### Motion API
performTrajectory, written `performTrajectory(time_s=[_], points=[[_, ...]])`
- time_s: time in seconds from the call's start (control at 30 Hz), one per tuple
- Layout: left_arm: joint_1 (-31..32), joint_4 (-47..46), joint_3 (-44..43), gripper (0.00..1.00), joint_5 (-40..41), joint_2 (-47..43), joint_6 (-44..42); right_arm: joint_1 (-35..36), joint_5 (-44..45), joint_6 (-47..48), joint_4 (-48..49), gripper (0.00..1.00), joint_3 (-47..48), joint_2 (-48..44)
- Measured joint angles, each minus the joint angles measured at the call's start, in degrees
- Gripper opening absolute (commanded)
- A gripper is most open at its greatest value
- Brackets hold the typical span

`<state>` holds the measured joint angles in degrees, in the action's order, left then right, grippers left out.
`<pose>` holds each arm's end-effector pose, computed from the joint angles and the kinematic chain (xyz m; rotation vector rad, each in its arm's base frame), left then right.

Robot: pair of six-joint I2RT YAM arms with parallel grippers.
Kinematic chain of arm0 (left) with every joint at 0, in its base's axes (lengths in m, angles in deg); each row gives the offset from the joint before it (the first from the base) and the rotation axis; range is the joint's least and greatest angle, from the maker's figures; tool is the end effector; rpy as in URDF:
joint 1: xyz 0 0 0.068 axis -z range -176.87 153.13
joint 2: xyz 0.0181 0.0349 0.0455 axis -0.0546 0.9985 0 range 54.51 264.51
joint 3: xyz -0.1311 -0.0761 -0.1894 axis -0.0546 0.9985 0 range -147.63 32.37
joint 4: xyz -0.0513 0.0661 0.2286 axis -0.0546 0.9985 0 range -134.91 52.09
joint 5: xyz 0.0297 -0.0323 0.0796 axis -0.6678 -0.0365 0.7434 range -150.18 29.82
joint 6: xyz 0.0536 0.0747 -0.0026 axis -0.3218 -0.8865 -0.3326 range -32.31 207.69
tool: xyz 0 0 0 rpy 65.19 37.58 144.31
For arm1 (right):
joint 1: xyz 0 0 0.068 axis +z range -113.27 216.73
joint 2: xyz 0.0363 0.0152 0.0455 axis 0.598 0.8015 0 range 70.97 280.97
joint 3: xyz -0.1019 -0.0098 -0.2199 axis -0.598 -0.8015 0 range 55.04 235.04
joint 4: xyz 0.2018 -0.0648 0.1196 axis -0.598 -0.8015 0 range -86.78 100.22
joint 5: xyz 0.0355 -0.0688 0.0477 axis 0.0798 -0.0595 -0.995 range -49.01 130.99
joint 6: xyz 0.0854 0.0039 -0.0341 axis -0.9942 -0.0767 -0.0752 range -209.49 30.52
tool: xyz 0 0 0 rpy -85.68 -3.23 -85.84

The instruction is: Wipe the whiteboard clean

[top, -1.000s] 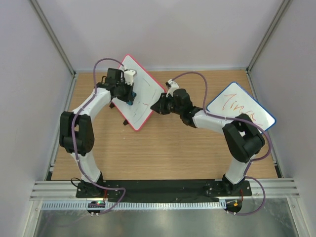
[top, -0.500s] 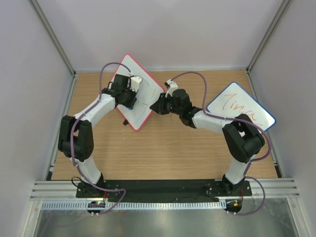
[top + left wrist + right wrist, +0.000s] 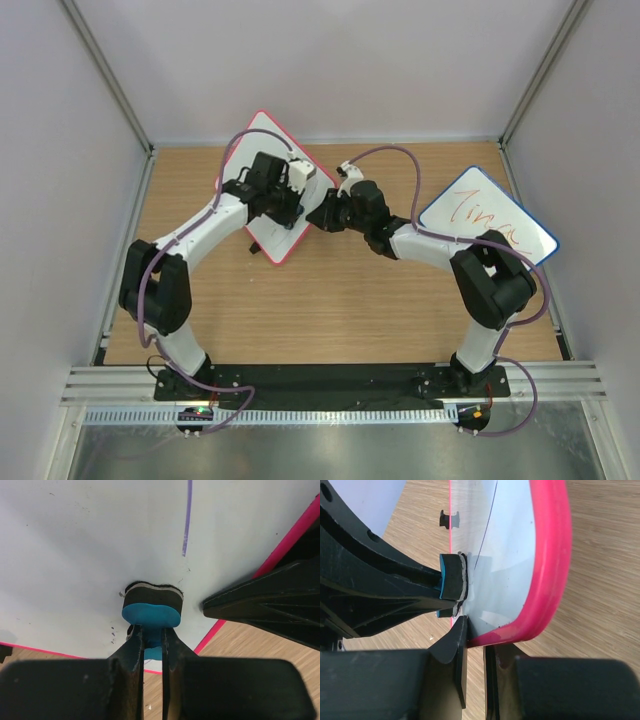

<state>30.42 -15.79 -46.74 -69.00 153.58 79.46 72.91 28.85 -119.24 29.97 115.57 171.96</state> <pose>0.3419 -0.1907 0.2050 0.8114 2.3034 -0.3365 0.3286 0.2617 0.1864 -0.2647 2.0324 0.9512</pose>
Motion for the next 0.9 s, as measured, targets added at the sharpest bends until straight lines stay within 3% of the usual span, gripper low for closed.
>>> performTrajectory(time_s=[0.23,0.37,0.5,0.7,0.9], points=[[-6.82,-0.5,-0.22,0.0,-2.97,2.25,0.13,0.0,0.02,-0.22,0.33,0.01,-0.11,0.0],[-13.92,-2.75,1.36,0.0,-1.92,5.11,-0.96,0.17,-0.48,0.13,0.92,0.01,-0.13,0.0],[-16.81,-3.91,3.61,0.0,-0.55,6.23,-1.95,0.61,-0.72,1.27,1.66,0.01,-0.13,-0.13],[-13.27,-5.75,6.58,0.0,4.13,3.89,-3.21,0.72,-0.74,2.1,1.31,0.01,-0.11,-0.55],[-2.71,-2.58,9.9,0.0,8.02,-1.53,-3.8,0.66,-0.17,2.27,-0.2,0.01,-0.11,-1.14]])
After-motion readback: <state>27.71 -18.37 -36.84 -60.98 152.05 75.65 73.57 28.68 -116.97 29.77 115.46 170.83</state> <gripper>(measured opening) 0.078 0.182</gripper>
